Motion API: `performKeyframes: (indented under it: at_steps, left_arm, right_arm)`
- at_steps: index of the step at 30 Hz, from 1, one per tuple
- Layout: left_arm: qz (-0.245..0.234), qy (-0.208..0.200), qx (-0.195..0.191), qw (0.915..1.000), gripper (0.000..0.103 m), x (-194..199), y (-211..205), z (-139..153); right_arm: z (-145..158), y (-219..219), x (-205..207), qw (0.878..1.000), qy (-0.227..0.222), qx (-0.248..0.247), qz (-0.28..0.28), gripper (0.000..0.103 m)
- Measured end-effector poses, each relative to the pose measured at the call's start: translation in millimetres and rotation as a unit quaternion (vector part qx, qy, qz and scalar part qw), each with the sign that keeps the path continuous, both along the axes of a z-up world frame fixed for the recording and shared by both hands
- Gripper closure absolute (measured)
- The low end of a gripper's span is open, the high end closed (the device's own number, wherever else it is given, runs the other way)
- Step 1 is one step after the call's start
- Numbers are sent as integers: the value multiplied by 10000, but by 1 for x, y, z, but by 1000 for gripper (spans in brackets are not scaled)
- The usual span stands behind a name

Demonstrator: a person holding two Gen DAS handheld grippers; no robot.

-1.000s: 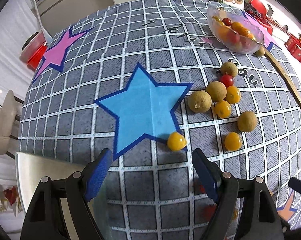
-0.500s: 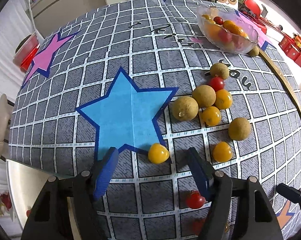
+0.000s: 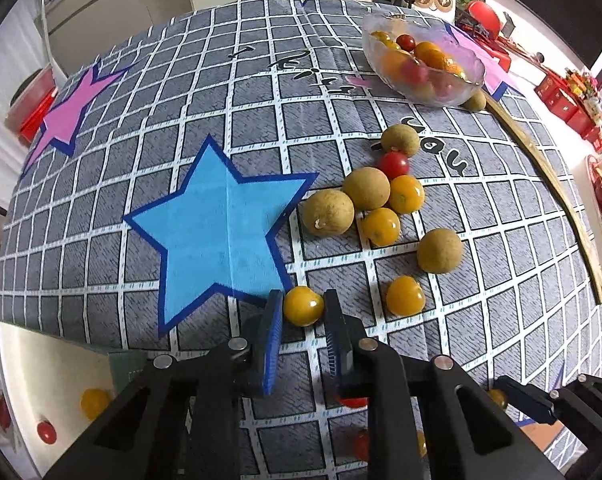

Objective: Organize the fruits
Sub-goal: 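Grasp a yellow cherry tomato with the left tool while the right tool grasps another, then carry both yellow tomatoes to the white tray and open both tools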

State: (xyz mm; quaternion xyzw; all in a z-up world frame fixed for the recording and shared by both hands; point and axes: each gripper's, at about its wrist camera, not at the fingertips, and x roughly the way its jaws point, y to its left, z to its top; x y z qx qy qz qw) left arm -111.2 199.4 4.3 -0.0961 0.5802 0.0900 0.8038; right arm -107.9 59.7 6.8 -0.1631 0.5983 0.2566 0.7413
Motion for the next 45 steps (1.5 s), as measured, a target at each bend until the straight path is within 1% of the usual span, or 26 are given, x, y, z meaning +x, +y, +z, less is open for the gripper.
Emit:
performKeyframes:
  at_steps: [4, 9, 15, 20, 25, 32, 39, 42, 45]
  left_arm:
    - [74, -27, -133, 9999, 82, -11, 10, 5]
    - [136, -94, -210, 9996, 82, -24, 16, 16]
    - [233, -216, -258, 9992, 82, -38, 24, 32]
    - [365, -299, -240, 9986, 82, -55, 35, 44]
    - [545, -335, -164, 9978, 82, -74, 52, 50]
    - [873, -308, -89, 9957, 82, -111, 85, 52]
    - [1360, -224, -44, 9904, 82, -154, 121, 48]
    - [1561, -185, 19, 9876, 82, -172, 137, 45]
    - [1693, -129, 160, 9854, 82, -187, 151, 41]
  right_arm:
    - [3, -16, 9, 9978, 356, 452, -335, 80]
    - [8, -26, 20, 9938, 611, 726, -580, 80]
    - [16, -32, 18, 9917, 691, 824, -712, 80]
    - [24, -24, 14, 9921, 675, 838, -639, 80]
    - [34, -6, 11, 9929, 647, 893, -450, 80]
    - [45, 37, 1, 9935, 615, 954, -102, 80]
    - [49, 91, -17, 9924, 639, 982, 375, 80]
    - [50, 112, -26, 9912, 654, 992, 579, 80]
    - [51, 135, -35, 9898, 664, 995, 777, 80]
